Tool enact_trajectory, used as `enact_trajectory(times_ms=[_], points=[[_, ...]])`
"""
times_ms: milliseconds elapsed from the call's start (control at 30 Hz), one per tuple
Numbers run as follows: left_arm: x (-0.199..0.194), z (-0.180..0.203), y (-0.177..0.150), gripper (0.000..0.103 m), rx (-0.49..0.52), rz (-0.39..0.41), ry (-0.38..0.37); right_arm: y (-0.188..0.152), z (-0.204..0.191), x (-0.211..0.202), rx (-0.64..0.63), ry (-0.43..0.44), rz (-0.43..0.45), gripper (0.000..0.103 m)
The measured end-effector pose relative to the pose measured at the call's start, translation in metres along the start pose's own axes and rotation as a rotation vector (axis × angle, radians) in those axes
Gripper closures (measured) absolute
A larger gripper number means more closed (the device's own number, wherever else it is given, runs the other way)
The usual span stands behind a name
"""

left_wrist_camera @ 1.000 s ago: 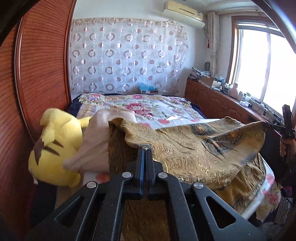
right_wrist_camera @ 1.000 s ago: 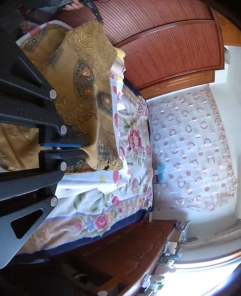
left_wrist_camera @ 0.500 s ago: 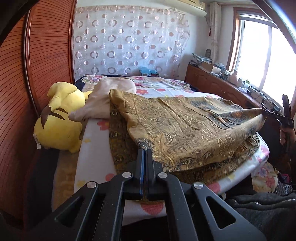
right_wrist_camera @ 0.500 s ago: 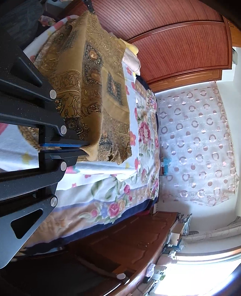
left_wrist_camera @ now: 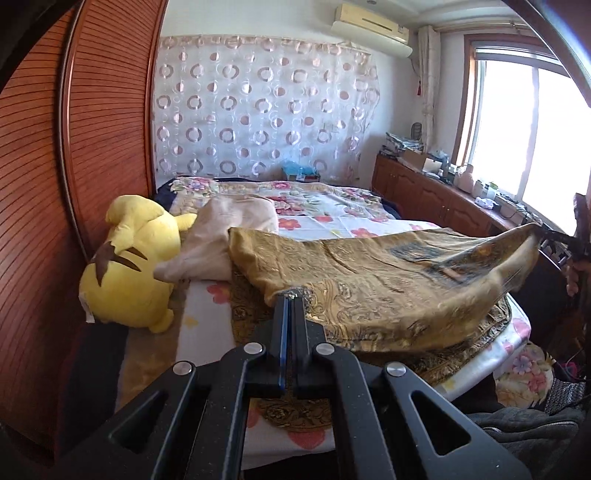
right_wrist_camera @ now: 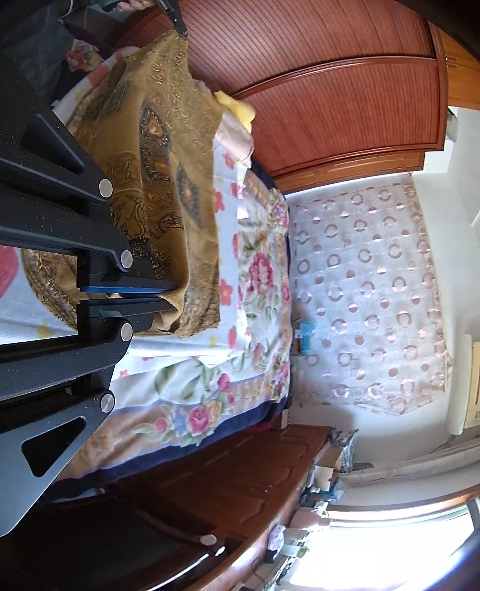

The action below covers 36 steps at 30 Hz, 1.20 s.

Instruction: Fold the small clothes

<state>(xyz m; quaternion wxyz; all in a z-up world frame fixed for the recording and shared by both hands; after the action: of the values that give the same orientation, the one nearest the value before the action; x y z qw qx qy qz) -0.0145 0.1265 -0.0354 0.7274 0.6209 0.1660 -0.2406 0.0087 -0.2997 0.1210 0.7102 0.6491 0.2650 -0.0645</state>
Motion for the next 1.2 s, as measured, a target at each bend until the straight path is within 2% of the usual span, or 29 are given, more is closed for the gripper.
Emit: enact_trajectory(times_ms=[100, 267, 300, 367, 433, 500, 567, 600, 633, 700, 833, 1033, 1200], points=[[0.013, -0.002, -0.013, 0.101, 0.006, -0.057, 0.006, -0.003, 0.000, -0.003, -0.018, -0.033, -0.030, 0.102], [0.043, -0.002, -0.045, 0.101, 0.015, -0.176, 0.032, -0.041, -0.003, 0.035, -0.003, -0.043, -0.168, 0.102], [0.046, -0.004, -0.050, 0.097, 0.010, -0.192, 0.029, -0.047, -0.003, 0.042, 0.001, -0.052, -0.189, 0.102], [0.049, -0.006, -0.054, 0.084, 0.011, -0.204, 0.032, -0.053, -0.005, 0.051, 0.004, -0.075, -0.218, 0.098], [0.049, -0.008, -0.053, 0.066, 0.006, -0.205, 0.031, -0.054, -0.005, 0.052, 0.003, -0.093, -0.228, 0.093], [0.047, -0.008, -0.051, 0.064, 0.004, -0.189, 0.033, -0.048, -0.006, 0.052, 0.001, -0.095, -0.222, 0.091], [0.045, -0.006, -0.048, 0.051, 0.004, -0.172, 0.038, -0.046, -0.008, 0.044, -0.007, -0.108, -0.201, 0.085], [0.046, -0.005, -0.048, 0.035, 0.003, -0.166, 0.036, -0.048, -0.011, 0.037, -0.007, -0.102, -0.189, 0.083], [0.047, -0.005, -0.047, 0.025, 0.000, -0.161, 0.037, -0.047, -0.014, 0.034, -0.007, -0.094, -0.179, 0.080], [0.054, -0.005, -0.048, 0.024, -0.002, -0.170, 0.040, -0.052, -0.015, 0.033, -0.011, -0.090, -0.174, 0.075], [0.072, -0.009, -0.054, 0.024, -0.012, -0.202, 0.046, -0.068, -0.004, 0.043, 0.000, -0.106, -0.197, 0.057], [0.087, -0.016, -0.065, 0.024, -0.043, -0.239, 0.053, -0.075, 0.009, 0.066, 0.038, -0.102, -0.271, 0.052], [0.089, -0.016, -0.069, 0.024, -0.047, -0.252, 0.051, -0.081, 0.006, 0.082, 0.093, -0.006, -0.349, 0.052]])
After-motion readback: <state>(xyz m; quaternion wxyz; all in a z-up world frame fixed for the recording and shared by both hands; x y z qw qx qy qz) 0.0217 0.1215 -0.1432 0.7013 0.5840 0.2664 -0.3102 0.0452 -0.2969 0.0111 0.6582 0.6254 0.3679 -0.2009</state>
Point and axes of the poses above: each gripper's, at about its wrist camera, not at the fingertips, and x roughly the way its jaws point, z to its right, y to its top, the point moved 2 cm from there along x, roughly the way its jaws point, and after that the axes turned 3 degrees about -x, right-handed, at the moved point
